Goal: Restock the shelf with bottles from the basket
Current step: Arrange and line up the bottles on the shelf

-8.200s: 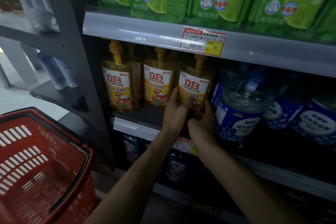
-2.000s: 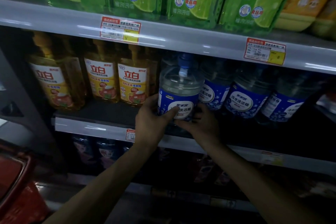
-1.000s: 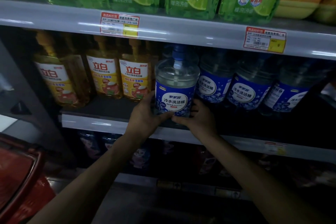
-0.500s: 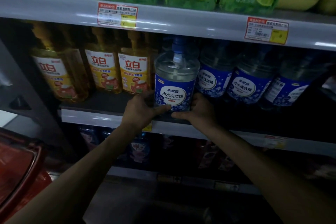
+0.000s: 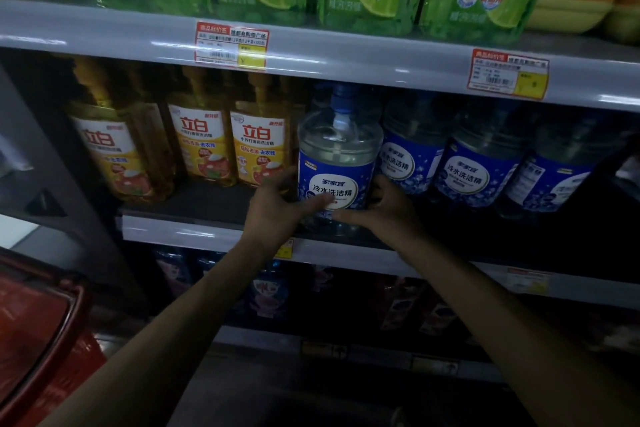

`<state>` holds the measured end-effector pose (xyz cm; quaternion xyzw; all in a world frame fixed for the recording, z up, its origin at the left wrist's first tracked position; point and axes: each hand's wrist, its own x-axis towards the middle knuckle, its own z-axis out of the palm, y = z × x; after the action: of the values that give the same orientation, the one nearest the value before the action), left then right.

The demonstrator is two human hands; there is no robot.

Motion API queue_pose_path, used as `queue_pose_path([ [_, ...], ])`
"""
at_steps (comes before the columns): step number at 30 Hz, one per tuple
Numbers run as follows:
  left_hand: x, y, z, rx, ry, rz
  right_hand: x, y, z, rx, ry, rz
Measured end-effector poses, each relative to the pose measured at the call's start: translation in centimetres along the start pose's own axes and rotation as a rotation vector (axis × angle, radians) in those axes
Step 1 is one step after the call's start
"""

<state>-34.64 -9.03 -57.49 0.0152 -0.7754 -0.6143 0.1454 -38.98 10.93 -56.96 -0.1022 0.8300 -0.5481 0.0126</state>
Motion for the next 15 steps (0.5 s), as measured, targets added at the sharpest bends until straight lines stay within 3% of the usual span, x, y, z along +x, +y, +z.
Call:
queue_pose_path([
  [10, -0.2, 0.5, 0.2, -0.127, -0.018, 0.046, -0.9, 0.1, 1.0, 0.062, 0.128, -0.032],
  [15, -0.6, 0.6, 0.6, -0.145, 0.056, 0.03, -0.9, 0.6, 1.8, 0.089, 0.184, -0.02],
])
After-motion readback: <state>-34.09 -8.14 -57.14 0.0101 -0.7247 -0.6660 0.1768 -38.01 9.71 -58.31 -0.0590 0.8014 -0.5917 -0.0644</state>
